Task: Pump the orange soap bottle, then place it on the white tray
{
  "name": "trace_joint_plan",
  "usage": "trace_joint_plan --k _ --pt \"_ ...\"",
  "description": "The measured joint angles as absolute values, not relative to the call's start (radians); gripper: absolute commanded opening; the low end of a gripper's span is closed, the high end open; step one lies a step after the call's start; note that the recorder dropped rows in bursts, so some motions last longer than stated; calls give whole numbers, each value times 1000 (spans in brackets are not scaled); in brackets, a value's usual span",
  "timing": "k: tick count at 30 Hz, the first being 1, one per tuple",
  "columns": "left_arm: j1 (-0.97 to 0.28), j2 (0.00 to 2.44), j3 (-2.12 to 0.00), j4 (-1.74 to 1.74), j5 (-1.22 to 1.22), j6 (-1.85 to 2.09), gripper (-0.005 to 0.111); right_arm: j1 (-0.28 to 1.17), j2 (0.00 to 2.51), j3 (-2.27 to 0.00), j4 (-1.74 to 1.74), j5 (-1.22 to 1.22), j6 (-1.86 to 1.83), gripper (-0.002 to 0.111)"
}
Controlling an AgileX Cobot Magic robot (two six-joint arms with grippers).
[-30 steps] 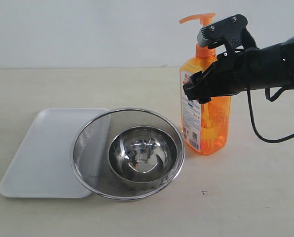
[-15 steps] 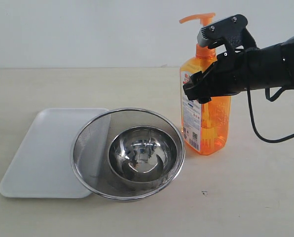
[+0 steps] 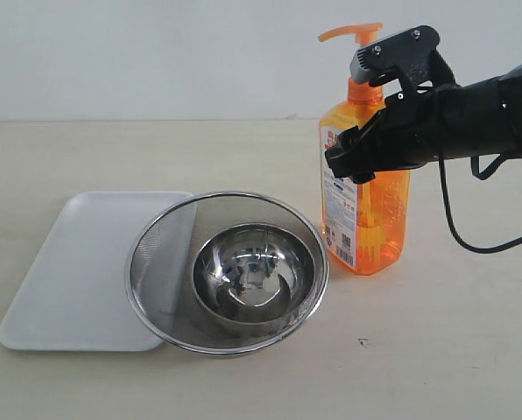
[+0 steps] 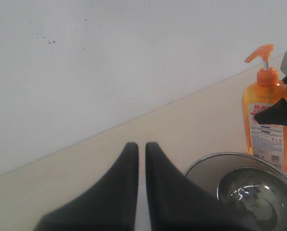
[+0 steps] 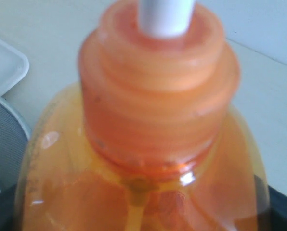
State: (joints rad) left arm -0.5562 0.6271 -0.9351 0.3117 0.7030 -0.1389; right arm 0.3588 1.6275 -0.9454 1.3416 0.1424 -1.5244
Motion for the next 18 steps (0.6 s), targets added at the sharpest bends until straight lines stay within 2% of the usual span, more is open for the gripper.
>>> trace_joint_plan --k 18 --pt "-556 519 -816 399 716 -274 5 359 1628 -945 1342 144 -1531 0"
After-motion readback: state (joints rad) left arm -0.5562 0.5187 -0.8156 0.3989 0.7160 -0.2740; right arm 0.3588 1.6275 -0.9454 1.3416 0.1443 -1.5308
